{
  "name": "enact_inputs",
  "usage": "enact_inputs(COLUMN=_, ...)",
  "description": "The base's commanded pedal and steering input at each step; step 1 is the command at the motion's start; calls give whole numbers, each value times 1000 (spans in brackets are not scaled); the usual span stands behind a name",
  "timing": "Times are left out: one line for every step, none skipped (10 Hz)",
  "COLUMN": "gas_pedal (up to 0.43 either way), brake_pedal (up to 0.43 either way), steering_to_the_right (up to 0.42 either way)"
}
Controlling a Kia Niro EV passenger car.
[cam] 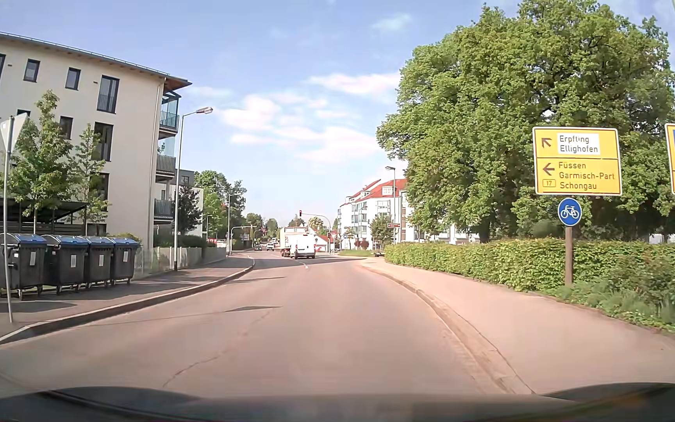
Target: Follow the waypoints while adhering to traffic rules and regulations
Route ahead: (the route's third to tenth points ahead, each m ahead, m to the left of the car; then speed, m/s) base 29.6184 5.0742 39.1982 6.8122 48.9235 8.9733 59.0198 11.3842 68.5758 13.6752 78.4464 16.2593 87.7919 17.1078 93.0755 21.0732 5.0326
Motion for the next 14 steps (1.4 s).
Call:
enact_inputs(gas_pedal=150, brake_pedal=0, steering_to_the_right=-49)
enact_inputs(gas_pedal=150, brake_pedal=0, steering_to_the_right=-39)
enact_inputs(gas_pedal=138, brake_pedal=0, steering_to_the_right=-31)
enact_inputs(gas_pedal=67, brake_pedal=0, steering_to_the_right=-27)
enact_inputs(gas_pedal=0, brake_pedal=0, steering_to_the_right=-21)
enact_inputs(gas_pedal=0, brake_pedal=0, steering_to_the_right=-16)
enact_inputs(gas_pedal=0, brake_pedal=0, steering_to_the_right=-11)
enact_inputs(gas_pedal=0, brake_pedal=0, steering_to_the_right=-12)
enact_inputs(gas_pedal=0, brake_pedal=0, steering_to_the_right=-19)
enact_inputs(gas_pedal=0, brake_pedal=0, steering_to_the_right=-24)
enact_inputs(gas_pedal=8, brake_pedal=0, steering_to_the_right=-23)
enact_inputs(gas_pedal=28, brake_pedal=0, steering_to_the_right=-18)
enact_inputs(gas_pedal=47, brake_pedal=0, steering_to_the_right=-13)
enact_inputs(gas_pedal=67, brake_pedal=0, steering_to_the_right=-13)
